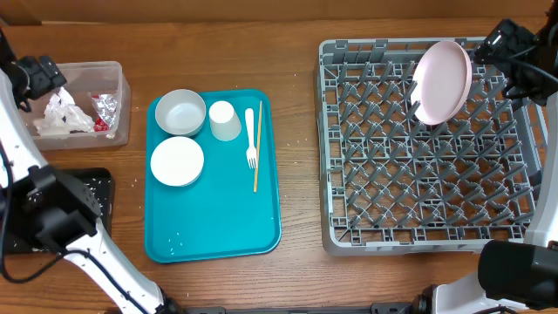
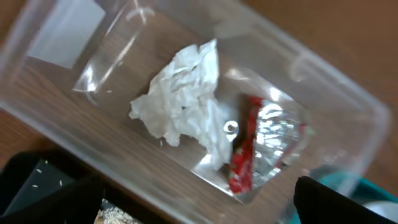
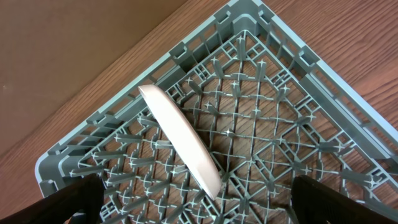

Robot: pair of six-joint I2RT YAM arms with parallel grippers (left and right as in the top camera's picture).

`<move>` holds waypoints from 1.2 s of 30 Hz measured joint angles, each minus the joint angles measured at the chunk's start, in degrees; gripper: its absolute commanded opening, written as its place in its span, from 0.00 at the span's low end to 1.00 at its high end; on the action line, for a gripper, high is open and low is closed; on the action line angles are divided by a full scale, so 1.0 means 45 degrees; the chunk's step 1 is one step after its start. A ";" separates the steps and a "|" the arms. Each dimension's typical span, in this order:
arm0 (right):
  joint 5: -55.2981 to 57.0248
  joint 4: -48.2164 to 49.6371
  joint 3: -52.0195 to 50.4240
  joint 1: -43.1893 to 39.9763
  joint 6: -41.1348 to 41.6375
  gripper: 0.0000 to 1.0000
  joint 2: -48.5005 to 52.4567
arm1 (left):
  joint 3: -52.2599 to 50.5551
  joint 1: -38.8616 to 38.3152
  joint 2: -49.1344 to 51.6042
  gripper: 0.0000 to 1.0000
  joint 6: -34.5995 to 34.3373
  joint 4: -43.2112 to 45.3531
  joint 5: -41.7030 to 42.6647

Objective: Sort waste into correct bins and load items into the dishwasher rack
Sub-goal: 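Retract the left arm to the left beside the bin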

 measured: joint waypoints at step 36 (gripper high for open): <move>0.0000 0.0005 0.0005 0.0000 0.0000 1.00 0.0000 | -0.0597 -0.7334 -0.3332 1.00 -0.1331 -0.5270 0.0019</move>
